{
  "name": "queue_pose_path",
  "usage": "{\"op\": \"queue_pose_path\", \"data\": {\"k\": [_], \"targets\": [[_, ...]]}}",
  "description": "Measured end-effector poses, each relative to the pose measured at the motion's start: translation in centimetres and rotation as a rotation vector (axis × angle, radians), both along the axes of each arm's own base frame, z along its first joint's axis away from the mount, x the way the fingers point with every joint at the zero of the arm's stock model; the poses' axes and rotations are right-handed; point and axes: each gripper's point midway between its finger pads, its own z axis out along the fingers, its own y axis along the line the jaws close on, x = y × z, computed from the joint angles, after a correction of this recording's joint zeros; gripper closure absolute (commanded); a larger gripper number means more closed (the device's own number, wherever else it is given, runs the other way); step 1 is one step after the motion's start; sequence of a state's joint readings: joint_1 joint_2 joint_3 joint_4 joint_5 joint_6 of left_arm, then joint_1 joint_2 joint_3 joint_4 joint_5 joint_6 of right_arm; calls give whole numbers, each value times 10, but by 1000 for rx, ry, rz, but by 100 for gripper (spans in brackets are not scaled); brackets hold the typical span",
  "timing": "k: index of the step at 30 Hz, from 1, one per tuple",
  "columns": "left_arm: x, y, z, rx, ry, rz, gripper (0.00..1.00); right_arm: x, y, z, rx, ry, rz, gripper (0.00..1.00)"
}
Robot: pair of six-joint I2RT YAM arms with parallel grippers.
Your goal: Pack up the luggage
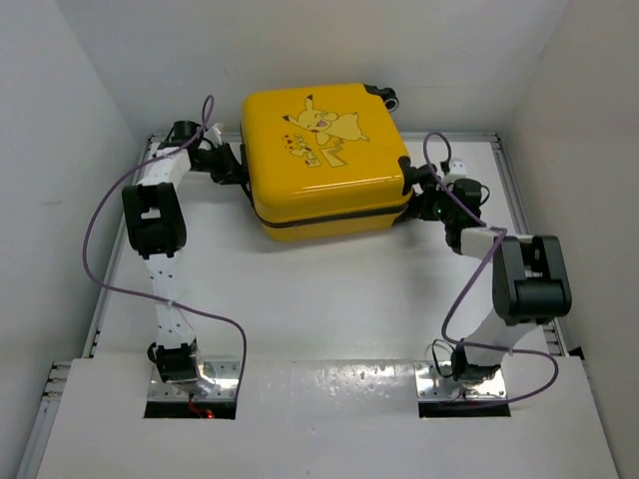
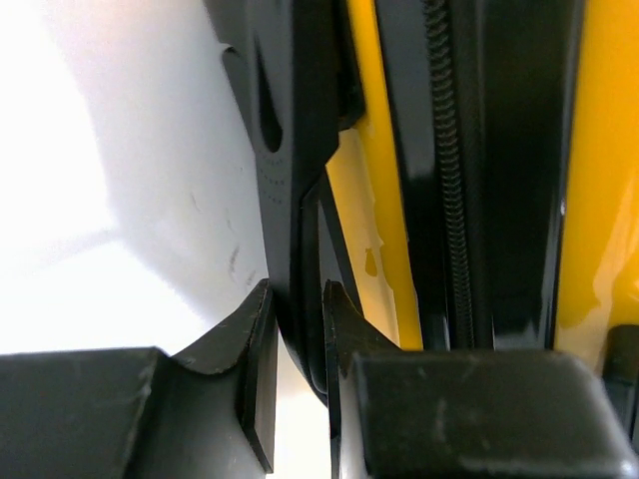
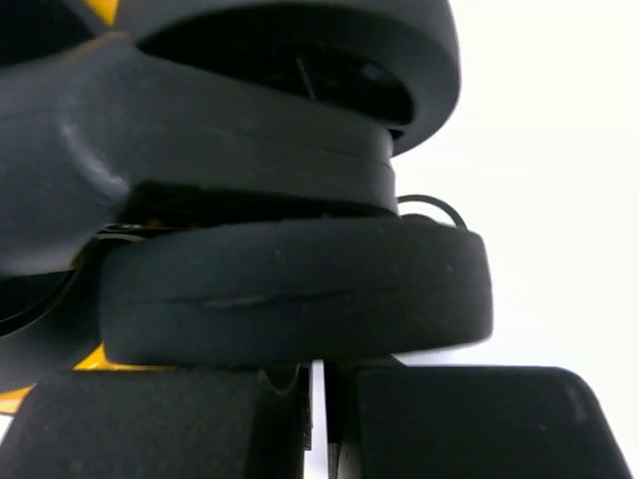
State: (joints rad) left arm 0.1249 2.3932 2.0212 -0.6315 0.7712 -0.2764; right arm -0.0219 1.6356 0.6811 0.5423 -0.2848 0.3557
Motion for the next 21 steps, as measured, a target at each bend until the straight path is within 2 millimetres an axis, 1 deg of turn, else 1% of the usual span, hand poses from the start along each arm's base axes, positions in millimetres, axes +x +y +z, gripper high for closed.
{"op": "queue_pose_path", "data": {"k": [3, 7, 10, 12, 15, 17, 19, 20, 21], "targets": [[6, 6, 0, -3, -11, 1, 100, 29, 0, 0, 30, -10, -9, 100], [19, 13, 0, -1, -37, 6, 100, 58, 4, -1, 65, -21, -2, 100], [27, 17, 0, -1, -49, 8, 100, 61, 10, -9, 119, 8, 43, 100], [30, 18, -1, -5, -47, 7, 100, 69, 10, -16, 152, 38, 69, 100], [32, 19, -2, -13, -47, 6, 100, 116, 14, -3, 175, -17, 96, 100], [34, 21, -2, -9, -55, 6, 100, 124, 16, -4, 211, -12, 135, 100], [35, 21, -2, -7, -61, 4, 100, 137, 20, 2, 258, -7, 179, 100], [35, 21, -1, -6, -64, 3, 100, 140, 20, 1, 263, -3, 181, 100], [35, 21, -1, -5, -64, 3, 100, 149, 21, -1, 269, -3, 178, 100]]}}
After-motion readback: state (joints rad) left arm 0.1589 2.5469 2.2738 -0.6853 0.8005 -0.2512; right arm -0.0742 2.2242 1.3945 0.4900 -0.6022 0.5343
